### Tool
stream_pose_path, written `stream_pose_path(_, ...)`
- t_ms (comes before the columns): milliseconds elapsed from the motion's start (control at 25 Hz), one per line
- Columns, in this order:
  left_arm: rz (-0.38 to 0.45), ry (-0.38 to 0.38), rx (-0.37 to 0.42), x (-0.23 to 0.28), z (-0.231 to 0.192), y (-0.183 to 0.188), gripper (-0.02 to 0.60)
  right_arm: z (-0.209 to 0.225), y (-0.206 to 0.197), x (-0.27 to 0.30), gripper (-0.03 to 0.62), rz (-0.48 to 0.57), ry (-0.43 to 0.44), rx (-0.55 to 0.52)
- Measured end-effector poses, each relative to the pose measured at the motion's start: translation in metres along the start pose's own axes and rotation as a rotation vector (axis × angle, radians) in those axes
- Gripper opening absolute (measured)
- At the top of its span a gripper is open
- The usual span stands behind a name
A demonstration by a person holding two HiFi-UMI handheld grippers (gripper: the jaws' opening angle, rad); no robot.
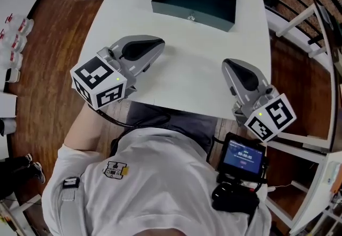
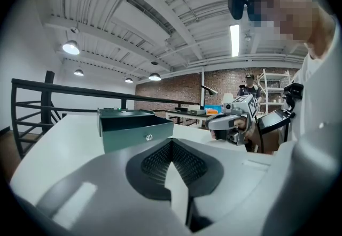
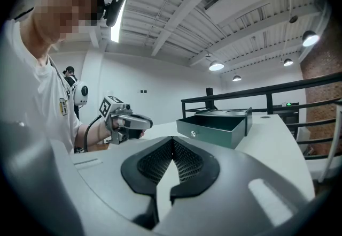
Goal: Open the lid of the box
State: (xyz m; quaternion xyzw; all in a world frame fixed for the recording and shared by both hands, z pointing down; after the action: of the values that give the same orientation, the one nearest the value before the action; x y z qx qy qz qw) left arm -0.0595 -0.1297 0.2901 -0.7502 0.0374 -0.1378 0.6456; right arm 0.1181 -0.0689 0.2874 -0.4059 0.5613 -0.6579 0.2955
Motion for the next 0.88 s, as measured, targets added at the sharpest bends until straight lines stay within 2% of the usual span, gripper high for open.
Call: stream_pose_path(880, -0.006, 0.002, -0.001, 0.003, -0.0013, -0.0009, 0.0, -0.0001, -0.0015, 0.0002, 0.0, -0.006, 0.015, -0.004)
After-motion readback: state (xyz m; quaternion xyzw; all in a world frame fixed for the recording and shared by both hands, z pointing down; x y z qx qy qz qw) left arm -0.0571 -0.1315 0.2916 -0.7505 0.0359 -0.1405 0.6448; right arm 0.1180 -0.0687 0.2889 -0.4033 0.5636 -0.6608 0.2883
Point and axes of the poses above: the fingertips, and each gripper's own axes: x forward along the fingers, z to its right, y out of its top, the point moved 3 cm from there along -x, backward along the fingers, and after that the axes turned 13 degrees about -y, right-handed, at the moved point
